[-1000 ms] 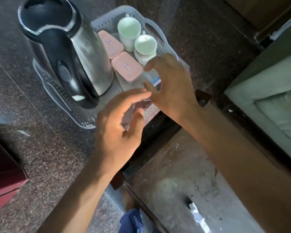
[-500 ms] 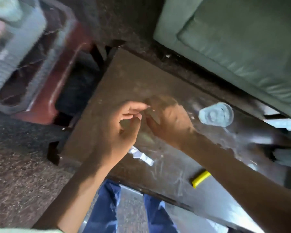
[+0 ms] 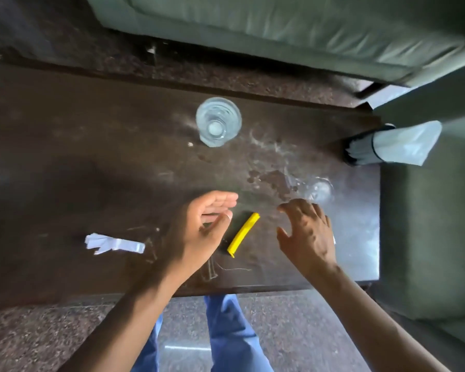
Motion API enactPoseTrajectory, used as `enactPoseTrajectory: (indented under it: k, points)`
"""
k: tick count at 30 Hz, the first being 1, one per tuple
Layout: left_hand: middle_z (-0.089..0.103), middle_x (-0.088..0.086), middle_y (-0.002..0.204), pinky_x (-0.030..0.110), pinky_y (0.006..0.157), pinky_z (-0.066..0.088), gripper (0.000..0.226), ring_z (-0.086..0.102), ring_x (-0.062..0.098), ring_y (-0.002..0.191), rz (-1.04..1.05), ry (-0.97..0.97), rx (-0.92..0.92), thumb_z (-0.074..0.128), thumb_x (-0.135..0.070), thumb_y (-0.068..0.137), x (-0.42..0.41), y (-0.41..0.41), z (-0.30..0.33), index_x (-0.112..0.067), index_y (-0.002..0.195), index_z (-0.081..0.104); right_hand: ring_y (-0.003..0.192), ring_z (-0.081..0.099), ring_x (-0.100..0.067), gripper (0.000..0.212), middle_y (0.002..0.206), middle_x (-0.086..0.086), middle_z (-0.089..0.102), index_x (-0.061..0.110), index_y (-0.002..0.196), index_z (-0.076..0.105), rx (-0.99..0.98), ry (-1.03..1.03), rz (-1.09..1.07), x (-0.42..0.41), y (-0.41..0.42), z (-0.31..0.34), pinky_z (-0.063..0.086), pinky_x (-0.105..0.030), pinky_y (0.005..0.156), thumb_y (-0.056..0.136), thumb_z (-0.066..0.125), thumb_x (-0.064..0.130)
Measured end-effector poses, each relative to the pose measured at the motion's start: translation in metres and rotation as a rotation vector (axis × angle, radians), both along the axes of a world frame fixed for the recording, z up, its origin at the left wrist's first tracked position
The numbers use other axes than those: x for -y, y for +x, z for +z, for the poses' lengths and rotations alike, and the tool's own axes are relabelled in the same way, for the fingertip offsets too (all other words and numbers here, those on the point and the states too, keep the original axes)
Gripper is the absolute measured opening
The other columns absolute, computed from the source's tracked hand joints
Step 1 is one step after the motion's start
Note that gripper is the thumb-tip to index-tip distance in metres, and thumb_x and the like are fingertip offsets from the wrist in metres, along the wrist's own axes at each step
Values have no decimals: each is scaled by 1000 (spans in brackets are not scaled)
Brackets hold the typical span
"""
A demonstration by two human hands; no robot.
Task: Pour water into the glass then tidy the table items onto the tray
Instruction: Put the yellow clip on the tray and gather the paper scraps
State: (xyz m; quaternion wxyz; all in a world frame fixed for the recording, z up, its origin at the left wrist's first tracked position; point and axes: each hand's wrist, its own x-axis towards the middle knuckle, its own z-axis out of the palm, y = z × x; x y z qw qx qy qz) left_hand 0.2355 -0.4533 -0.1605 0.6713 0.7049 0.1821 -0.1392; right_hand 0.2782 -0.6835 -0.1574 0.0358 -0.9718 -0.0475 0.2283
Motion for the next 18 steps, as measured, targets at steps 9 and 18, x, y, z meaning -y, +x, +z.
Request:
enactPoseTrajectory:
  k: [9,18]
  points:
    - [83,-21,113,15,95,57,31,77,-1,110,-129,28,-75,66,-23,93,66,11,-15,-42,114,77,113,57,-40,45,131,-13,56,18,122,66,-42,-76,-227,91,-26,-34,58,-48,83,81,82,12]
    - [86,-3,113,31,103,62,32,80,8,109,-136,-70,-239,66,1,103,81,15,-13,-22,121,79,106,62,-27,24,112,-2,65,14,103,77,59,238,-291,82,-15,-14,43,-18,90,79,80,10]
